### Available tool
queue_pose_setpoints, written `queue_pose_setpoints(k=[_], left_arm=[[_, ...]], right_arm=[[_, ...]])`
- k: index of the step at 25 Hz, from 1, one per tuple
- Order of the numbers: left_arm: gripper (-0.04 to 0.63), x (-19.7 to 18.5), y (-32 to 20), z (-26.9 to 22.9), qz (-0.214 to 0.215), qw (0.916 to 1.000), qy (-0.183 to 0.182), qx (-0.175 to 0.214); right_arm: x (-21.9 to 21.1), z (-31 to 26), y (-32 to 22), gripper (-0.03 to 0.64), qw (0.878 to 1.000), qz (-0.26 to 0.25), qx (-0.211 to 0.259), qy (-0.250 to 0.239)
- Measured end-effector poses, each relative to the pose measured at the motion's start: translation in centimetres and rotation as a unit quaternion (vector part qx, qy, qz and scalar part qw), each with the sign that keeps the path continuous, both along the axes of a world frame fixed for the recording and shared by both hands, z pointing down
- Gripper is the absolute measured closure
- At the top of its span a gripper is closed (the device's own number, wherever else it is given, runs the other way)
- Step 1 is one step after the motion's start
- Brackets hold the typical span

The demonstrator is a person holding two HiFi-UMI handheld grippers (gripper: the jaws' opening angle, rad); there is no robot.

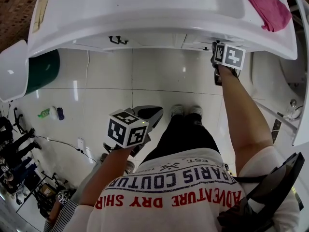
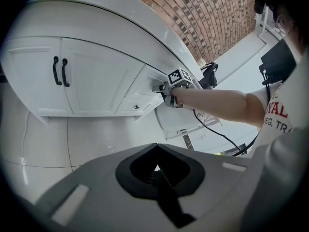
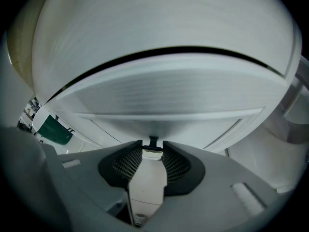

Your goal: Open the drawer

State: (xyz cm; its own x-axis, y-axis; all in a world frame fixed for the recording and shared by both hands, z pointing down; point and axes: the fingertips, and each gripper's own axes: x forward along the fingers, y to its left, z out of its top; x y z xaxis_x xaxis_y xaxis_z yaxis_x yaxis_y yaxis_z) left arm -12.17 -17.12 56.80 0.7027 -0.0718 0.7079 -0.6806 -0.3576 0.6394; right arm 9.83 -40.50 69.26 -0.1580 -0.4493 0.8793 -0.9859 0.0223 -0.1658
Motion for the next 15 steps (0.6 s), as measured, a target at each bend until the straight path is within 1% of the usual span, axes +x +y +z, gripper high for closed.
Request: queue_pose_setpoints(k=[7,15], left_arm=[[0.601,0.8,0.4,-0.3,0.003,1.0,0.006,0.004],[0.601,2.0,1.0,-1.1,0.01,0.9997,0.008,0.019]], right_arm=[[-0.2,0.2,3.6,0.48,1.0,-0.007,-0.005,0.0],[-0.5,0.5,8.5,0.479,1.0,-0.013,-0.012,-0.004]])
